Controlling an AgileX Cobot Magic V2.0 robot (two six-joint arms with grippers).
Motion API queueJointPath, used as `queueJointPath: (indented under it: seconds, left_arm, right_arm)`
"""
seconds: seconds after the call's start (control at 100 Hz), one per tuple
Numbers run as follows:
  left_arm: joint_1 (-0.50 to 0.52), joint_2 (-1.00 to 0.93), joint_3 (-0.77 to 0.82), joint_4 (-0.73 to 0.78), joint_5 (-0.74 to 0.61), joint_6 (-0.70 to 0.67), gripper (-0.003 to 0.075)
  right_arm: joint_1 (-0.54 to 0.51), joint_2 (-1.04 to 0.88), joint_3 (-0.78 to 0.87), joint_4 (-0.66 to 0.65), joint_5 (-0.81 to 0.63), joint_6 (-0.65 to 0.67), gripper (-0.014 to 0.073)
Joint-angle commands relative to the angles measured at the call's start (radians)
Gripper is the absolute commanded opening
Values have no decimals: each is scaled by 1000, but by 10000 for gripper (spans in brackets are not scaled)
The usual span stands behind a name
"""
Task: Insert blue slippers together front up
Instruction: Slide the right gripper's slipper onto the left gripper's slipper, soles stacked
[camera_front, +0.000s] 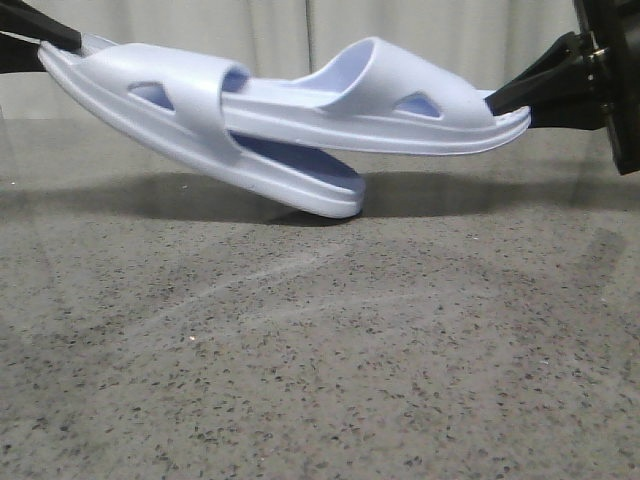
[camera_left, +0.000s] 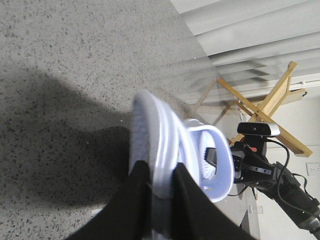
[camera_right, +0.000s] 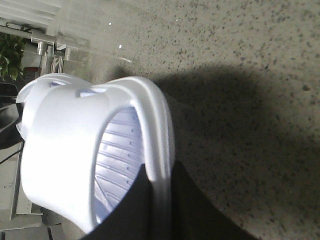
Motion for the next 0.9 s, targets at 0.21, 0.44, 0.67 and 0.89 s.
queueJointPath:
  seconds: [0.21, 0.44, 0.67, 0.89]
  left_arm:
    - [-19, -32, -26, -93, 123, -1, 15]
    - [-19, -32, -26, -85, 123, -1, 15]
    - [-42, -32, -26, -83, 123, 6, 15]
    - [-33, -32, -26, -85, 123, 11, 15]
  right_arm:
    - [114, 8, -100, 75, 113, -9, -106]
    - [182, 52, -153, 78, 97, 4, -106]
    - [207, 52, -158, 90, 73, 4, -106]
    - [199, 52, -158, 84, 103, 4, -106]
